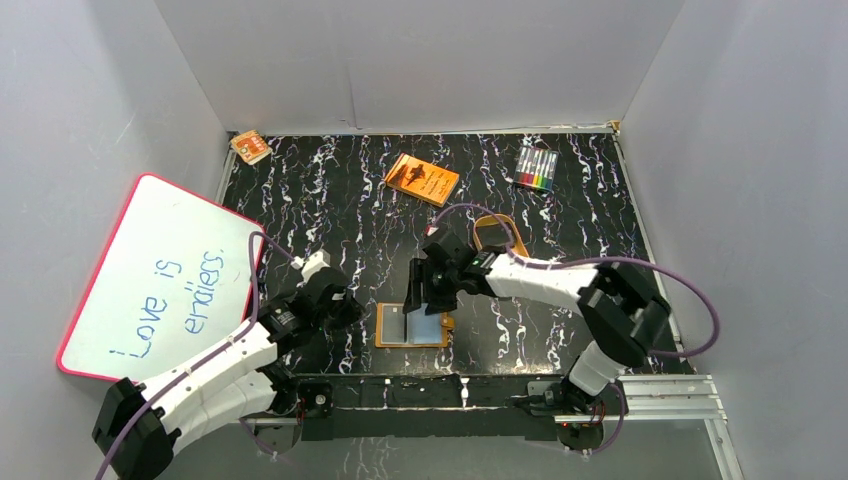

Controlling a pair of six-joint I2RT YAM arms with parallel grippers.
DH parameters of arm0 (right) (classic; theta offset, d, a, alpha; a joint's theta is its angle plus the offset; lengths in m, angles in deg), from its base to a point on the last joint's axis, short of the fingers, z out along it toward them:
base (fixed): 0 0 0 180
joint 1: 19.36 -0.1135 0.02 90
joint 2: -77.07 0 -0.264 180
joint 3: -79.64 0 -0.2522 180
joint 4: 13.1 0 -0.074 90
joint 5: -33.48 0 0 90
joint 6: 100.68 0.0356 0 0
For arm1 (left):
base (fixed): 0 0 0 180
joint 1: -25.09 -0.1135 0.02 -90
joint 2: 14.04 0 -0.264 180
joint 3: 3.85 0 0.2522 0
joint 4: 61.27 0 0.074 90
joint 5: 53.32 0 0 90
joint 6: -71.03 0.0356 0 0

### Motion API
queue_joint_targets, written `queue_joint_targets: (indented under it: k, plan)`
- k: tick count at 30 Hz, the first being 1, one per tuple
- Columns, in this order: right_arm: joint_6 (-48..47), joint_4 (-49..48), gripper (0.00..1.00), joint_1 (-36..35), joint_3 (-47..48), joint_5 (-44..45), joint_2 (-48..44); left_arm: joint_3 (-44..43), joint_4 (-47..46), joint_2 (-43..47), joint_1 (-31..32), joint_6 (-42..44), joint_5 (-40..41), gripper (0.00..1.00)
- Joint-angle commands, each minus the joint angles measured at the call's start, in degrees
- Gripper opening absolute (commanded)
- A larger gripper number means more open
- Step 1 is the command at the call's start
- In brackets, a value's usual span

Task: Put the credit cards into the card holder
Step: Insert the credit card into the card holder, then close the card holder at the center of the board.

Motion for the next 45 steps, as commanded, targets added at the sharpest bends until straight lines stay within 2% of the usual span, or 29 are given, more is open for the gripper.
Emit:
queue_joint_targets:
  k: [1, 4, 9, 17, 25, 30, 35, 37, 41, 42, 45]
  plan:
    - [-4.7, 7.5, 0.65, -0.1, 0.8, 9.5, -8.5, -0.6, 2.9, 0.2, 0.1, 1.3, 1.7, 0.00]
    - [-6.9, 9.2, 0.66, -0.2, -2.4, 9.9, -11.1, 0.2, 2.5, 1.0, 0.0, 1.3, 1.5, 0.00]
    - [-8.9, 12.2, 0.70, -0.8, -2.5, 6.5, -8.9, 1.2, 2.8, 2.3, 0.1, 1.1, 1.7, 0.00]
    - [-9.9, 17.7, 0.74, -3.4, 1.4, 13.8, -2.7, 1.9, 4.5, 3.4, 0.1, 0.5, 1.6, 0.00]
    - [-9.4, 22.2, 0.69, -4.2, 2.5, 20.5, -1.1, 2.5, 5.4, 4.0, 0.1, 0.2, 2.0, 0.01]
    - [-8.9, 21.6, 0.60, -4.2, 1.3, 21.5, -3.0, 2.5, 5.2, 3.1, 0.1, 0.2, 2.2, 0.01]
    - [-9.0, 19.4, 0.43, -4.2, -0.4, 21.9, -4.7, 2.7, 5.1, 2.6, 0.1, 0.5, 2.0, 0.01]
    - [-9.2, 18.0, 0.33, -4.2, -1.1, 22.1, -5.4, 3.1, 4.8, 2.5, 0.1, 0.4, 1.8, 0.01]
    - [-9.5, 16.6, 0.05, -4.2, -1.0, 22.3, -7.4, 4.1, 3.5, 1.4, 0.1, 0.4, 1.0, 0.01]
    - [-9.8, 16.2, 0.01, -4.2, -1.0, 22.2, -8.4, 4.4, 3.0, 0.7, 0.1, 0.3, 0.6, 0.01]
    - [-11.0, 14.3, 0.00, -4.2, -1.3, 20.9, -12.2, 5.1, 1.0, -2.3, 0.1, 0.2, -0.7, 0.01]
